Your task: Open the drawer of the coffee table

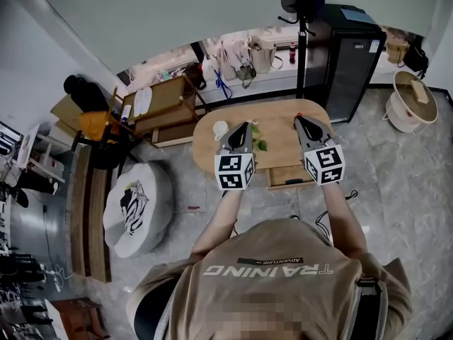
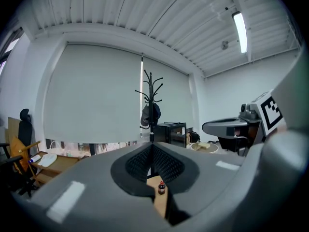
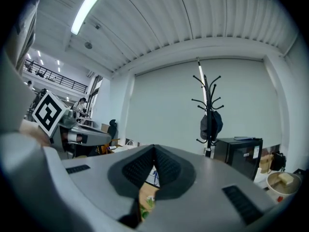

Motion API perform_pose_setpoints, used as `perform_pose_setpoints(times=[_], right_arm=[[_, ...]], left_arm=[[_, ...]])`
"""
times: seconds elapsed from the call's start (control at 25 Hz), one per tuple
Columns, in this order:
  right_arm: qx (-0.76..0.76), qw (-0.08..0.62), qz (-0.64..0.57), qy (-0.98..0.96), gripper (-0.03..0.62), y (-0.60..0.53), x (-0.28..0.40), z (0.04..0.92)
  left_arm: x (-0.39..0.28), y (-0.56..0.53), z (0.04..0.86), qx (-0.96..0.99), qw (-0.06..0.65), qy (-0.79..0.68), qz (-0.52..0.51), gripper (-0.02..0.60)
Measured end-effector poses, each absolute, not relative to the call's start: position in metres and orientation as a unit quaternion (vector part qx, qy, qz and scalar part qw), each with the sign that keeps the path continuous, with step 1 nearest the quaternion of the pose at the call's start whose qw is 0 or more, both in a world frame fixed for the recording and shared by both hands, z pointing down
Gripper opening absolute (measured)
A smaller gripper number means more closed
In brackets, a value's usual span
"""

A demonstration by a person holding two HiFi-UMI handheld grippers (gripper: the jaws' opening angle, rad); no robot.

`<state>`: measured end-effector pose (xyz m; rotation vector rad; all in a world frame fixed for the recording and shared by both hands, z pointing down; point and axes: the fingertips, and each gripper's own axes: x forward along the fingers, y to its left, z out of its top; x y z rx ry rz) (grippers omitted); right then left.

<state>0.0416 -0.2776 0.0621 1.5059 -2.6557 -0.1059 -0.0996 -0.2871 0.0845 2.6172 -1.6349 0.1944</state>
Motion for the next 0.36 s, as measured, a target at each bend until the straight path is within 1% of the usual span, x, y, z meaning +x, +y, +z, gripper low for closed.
perform_pose_setpoints(times=[0.36], right_arm=[[0.495,0.043,-0.049,-0.866,0.006,-0.285,0.065,0.055]], left_arm=[[-0.067,-0.3,0.079,0.855,0.014,-0.514,0.068,0.002]])
